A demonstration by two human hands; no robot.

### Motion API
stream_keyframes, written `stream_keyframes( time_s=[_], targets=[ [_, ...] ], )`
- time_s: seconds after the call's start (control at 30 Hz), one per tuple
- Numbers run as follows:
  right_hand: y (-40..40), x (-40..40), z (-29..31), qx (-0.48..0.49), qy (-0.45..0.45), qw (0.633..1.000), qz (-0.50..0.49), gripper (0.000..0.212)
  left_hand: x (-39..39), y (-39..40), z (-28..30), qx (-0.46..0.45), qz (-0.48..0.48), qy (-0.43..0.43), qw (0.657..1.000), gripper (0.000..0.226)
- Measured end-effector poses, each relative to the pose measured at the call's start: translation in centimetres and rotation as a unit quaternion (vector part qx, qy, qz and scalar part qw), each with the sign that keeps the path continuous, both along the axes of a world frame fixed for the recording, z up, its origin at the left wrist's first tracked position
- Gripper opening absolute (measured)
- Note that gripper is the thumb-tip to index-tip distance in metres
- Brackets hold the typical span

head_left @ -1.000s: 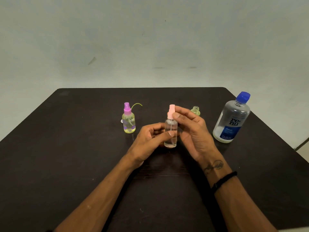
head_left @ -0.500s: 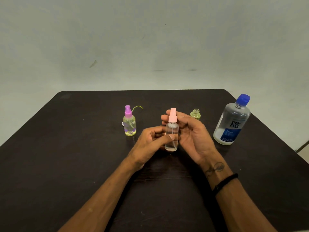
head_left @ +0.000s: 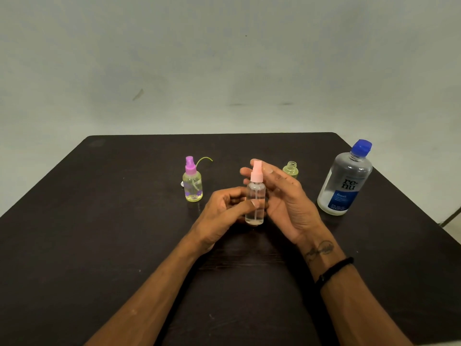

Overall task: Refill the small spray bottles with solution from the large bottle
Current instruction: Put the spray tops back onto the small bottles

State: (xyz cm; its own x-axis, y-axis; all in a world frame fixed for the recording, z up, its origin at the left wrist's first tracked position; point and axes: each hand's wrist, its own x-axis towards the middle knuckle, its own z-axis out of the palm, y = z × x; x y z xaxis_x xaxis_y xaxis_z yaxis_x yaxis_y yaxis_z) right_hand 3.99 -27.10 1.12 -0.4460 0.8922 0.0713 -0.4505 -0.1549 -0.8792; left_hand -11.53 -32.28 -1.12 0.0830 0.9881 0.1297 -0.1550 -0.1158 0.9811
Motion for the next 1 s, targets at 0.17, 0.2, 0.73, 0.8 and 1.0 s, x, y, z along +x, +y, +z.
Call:
stream_keyframes(
  time_s=[0.17, 0.2, 0.73, 0.8, 1.0],
  targets=[
    [-0.3, -0.1, 0.4, -0.010, -0.010, 1.000, 0.021, 0.043, -0.3, 0.0, 0.0, -0.013, -0.019, -0.005, 1.000, 0.035],
    [-0.2, -0.1, 0.4, -0.011, -0.012, 1.000, 0.025, 0.042, -0.3, 0.0, 0.0, -0.016, -0.024, -0.009, 1.000, 0.038],
    [0.3, -0.3, -0.5, 0.026, -0.028, 0.997, -0.071, 0.031, -0.4, 0.9, -1.3, 0.050, -0.005, 0.063, 0.997, 0.027],
    [0.4, -0.4, -0.7, 0.042, -0.041, 0.994, -0.095, 0.031, -0.3, 1.0, -1.4, 0.068, 0.016, 0.093, 0.993, 0.025],
    [0.5, -0.8, -1.0, 0.086, -0.077, 0.985, -0.127, 0.041, 0.0, 0.9, -1.7, 0.103, 0.086, 0.165, 0.977, 0.023]
  ],
)
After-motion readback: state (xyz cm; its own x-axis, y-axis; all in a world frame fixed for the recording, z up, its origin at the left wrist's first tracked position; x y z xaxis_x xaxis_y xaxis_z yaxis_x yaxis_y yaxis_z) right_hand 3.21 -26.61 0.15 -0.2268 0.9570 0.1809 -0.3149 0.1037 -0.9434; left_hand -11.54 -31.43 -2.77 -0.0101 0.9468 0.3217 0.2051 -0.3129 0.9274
